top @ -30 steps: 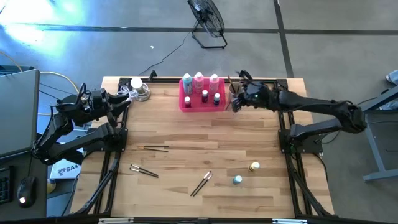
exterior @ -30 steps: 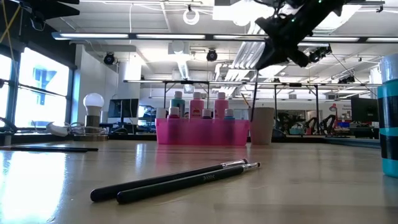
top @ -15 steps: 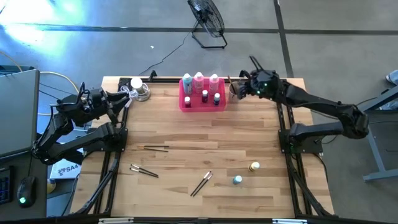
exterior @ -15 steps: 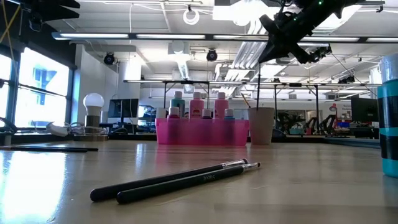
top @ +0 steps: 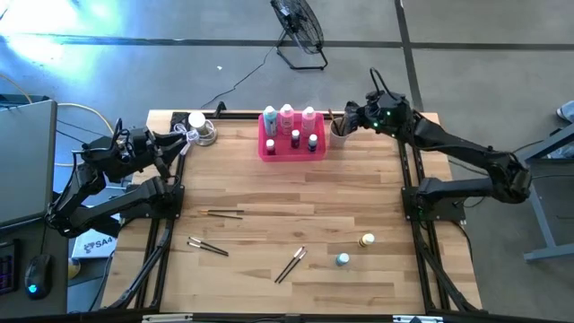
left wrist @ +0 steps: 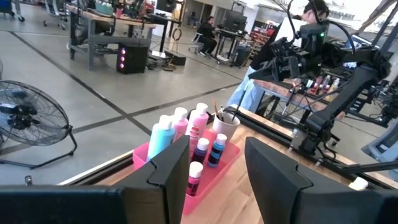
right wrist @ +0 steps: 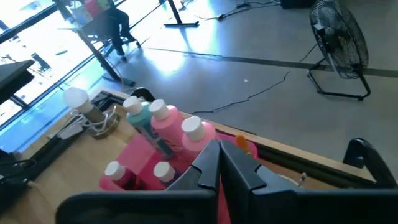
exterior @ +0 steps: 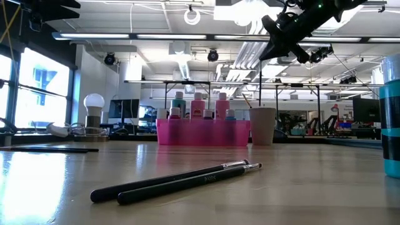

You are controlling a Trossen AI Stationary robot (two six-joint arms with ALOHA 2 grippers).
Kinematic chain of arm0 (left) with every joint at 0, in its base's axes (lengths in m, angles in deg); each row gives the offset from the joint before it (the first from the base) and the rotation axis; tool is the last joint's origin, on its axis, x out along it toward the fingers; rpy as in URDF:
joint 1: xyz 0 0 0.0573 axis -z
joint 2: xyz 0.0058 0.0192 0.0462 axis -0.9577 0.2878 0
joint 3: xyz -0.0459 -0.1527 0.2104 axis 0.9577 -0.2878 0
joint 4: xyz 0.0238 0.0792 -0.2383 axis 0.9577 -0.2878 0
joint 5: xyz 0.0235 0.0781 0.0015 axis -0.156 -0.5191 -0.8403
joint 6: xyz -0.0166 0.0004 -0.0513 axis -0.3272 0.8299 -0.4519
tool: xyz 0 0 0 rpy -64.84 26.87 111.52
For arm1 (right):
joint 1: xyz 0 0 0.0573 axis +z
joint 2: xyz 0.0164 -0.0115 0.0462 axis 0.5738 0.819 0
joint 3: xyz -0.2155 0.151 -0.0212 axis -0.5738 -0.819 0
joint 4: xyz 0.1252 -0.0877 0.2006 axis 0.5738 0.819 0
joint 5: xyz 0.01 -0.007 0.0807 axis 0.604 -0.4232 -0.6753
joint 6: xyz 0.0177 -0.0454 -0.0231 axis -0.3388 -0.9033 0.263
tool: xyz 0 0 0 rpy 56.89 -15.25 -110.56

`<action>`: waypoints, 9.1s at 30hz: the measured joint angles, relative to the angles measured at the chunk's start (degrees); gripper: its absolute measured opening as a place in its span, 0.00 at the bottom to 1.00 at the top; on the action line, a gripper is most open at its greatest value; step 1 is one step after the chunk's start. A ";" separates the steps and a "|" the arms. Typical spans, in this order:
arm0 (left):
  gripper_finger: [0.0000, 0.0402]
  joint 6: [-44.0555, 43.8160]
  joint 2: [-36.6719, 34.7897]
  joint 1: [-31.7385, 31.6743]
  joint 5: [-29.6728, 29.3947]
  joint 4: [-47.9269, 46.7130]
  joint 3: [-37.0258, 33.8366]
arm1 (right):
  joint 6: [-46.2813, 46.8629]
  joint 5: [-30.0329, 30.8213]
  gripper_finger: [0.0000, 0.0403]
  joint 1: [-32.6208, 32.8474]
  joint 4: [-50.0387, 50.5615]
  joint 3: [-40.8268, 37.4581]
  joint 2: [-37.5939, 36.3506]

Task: Pick & Place Paint Supplies
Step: Put the silver paintbrush into the white cup, then put the orange paintbrush into the white cup

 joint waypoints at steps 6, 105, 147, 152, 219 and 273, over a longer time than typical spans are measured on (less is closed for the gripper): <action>0.38 0.01 0.00 -0.01 -0.40 0.00 -0.02 | -0.25 -0.14 0.01 -2.24 3.13 0.00 0.04; 0.38 -13.52 0.00 -0.02 25.65 -0.07 -0.01 | 9.17 -34.58 0.01 13.45 -44.68 0.00 7.76; 0.01 -10.18 15.10 -0.01 30.53 -28.58 5.27 | 10.79 -19.65 0.01 20.75 -37.31 0.00 7.77; 0.01 -7.99 15.10 -0.02 26.47 -28.59 5.28 | 10.25 -16.52 0.01 22.41 -35.41 0.00 7.78; 0.00 -18.75 49.73 40.54 0.80 -35.75 7.39 | 4.69 -24.38 0.01 13.33 -27.79 0.00 7.78; 0.00 -48.16 55.52 40.50 2.84 -8.77 -11.71 | 2.79 -24.51 0.01 13.39 -24.00 0.00 7.78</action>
